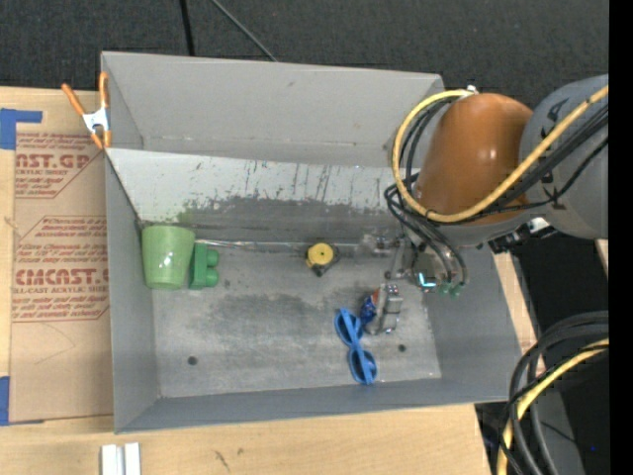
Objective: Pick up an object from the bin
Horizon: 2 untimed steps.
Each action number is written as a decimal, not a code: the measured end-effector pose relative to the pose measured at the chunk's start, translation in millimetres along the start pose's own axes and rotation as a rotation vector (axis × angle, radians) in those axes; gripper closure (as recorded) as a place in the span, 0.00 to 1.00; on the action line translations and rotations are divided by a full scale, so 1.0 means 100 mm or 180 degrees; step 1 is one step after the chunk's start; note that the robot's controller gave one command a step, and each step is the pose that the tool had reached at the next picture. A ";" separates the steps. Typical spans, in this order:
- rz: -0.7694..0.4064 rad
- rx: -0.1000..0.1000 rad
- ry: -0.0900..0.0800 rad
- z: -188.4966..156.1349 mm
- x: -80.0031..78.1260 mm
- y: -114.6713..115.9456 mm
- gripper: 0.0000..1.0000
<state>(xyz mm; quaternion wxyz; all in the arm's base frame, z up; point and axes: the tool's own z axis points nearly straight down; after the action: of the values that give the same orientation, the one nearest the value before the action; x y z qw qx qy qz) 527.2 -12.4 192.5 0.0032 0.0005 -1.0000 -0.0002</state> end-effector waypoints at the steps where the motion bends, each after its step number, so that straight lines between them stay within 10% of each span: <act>1: -0.1084 0.0000 -0.0006 1.13 -0.06 -0.32 0.00; 2: -0.2196 0.0016 -0.0037 0.59 -0.22 -0.68 0.00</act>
Offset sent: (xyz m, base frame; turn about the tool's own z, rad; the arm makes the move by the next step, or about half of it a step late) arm 0.0067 -0.0326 -0.1102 -0.3401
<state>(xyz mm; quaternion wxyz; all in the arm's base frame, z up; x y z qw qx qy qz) 548.9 -80.2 132.9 -0.0027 0.3386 -0.9409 0.0012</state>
